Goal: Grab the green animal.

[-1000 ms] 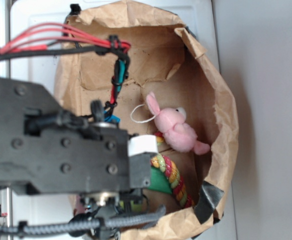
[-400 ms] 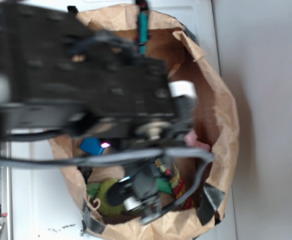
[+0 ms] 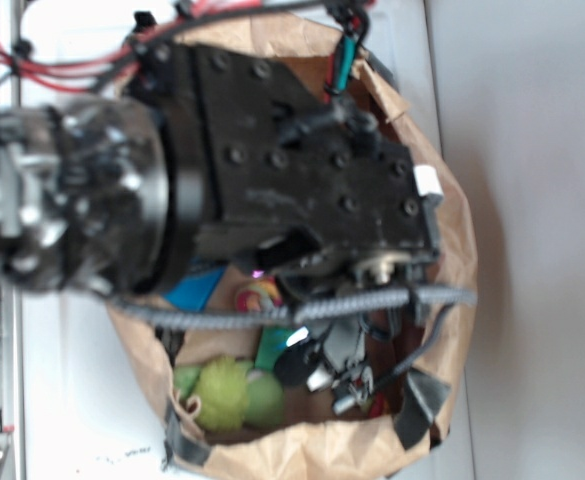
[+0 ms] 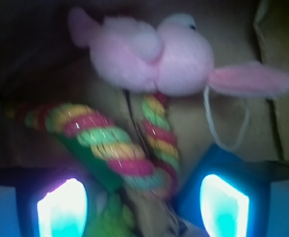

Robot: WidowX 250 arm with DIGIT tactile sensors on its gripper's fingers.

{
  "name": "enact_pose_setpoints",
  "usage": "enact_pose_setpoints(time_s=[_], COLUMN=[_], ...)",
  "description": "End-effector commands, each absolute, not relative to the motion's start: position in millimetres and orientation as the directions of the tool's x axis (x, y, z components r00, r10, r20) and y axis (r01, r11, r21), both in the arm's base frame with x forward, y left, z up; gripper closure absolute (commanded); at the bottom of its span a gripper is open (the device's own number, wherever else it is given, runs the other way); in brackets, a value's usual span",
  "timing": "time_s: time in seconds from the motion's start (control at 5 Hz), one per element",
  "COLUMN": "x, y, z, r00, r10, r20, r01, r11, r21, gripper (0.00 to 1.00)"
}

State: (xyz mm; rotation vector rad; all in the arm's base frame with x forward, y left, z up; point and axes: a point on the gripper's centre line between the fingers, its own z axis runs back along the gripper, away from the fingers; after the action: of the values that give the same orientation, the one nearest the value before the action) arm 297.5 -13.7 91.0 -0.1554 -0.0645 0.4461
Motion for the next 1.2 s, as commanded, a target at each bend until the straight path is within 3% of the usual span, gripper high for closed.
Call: enact_pose_setpoints(time_s=[0.0, 0.4, 1.0], x=[282, 264, 260], y=[-30, -46, -66], z=[89, 97, 88], r00=[0.916, 0.939, 0.947], r10=[0.393, 0.340, 0.319], r20=[0.077, 0.052, 0.041], r01=[-0.376, -0.322, -0.301], r11=[0.911, 0.922, 0.925], r21=[-0.168, -0.214, -0.231], gripper=[0.00, 0.00, 0.00])
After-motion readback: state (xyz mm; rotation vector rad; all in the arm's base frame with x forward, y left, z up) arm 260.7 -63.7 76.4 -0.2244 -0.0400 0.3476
